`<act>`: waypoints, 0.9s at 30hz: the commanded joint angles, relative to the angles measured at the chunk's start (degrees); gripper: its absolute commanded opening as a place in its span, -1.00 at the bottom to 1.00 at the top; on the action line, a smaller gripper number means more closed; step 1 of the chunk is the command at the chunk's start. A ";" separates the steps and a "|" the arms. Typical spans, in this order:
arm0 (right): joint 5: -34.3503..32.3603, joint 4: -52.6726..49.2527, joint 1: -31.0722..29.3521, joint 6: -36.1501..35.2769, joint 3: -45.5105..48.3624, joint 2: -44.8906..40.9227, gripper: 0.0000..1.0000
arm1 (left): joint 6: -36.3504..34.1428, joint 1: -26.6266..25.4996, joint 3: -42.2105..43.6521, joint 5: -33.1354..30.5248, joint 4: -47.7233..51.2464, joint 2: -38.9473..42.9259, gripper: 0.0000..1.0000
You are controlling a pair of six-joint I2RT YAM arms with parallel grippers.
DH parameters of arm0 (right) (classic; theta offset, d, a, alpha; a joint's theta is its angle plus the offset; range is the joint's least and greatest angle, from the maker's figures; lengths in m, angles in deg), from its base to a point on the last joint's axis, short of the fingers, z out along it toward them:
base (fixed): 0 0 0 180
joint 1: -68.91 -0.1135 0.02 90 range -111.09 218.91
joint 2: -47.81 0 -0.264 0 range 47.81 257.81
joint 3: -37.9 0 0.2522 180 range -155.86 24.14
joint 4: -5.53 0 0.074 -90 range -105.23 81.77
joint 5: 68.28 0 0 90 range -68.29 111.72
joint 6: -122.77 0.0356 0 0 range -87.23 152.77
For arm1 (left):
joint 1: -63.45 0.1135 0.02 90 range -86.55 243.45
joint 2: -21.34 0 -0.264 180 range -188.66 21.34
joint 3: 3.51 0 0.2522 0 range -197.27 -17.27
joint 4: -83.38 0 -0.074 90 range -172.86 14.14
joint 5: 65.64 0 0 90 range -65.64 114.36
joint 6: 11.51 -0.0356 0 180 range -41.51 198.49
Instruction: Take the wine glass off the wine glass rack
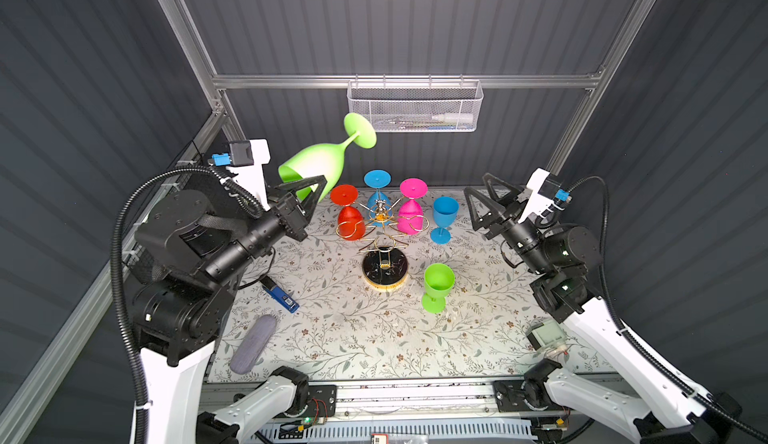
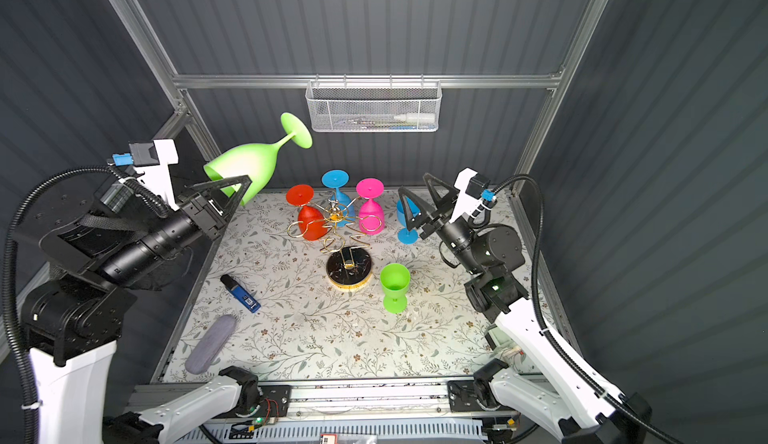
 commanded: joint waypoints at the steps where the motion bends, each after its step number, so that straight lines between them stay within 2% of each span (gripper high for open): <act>1: -7.22 -14.82 0.38 -5.82 -4.30 -1.32 0.72 | -7.30 0.31 -2.09 -13.14 14.00 -1.86 -1.00; 6: -10.13 -23.84 0.69 -8.05 -7.44 -1.72 0.73 | -10.73 0.31 -7.11 -24.61 25.73 -6.73 -1.00; 9: -10.14 -26.58 1.04 -8.52 -7.96 -1.93 0.73 | -11.73 0.31 -9.05 -28.31 29.93 -9.16 -1.00; 15: -10.31 -30.29 2.07 -8.58 -8.60 -1.45 0.75 | -13.83 0.31 -11.14 -27.54 38.18 -16.42 -1.00; 22: -10.04 -32.74 3.40 -8.81 -8.86 -1.75 0.76 | -14.75 0.35 -12.59 -34.25 44.48 -21.97 -1.00; 27: -9.11 -33.16 4.42 -8.55 -8.44 -1.52 0.77 | -15.56 0.76 -8.74 -31.37 44.12 -24.27 -1.00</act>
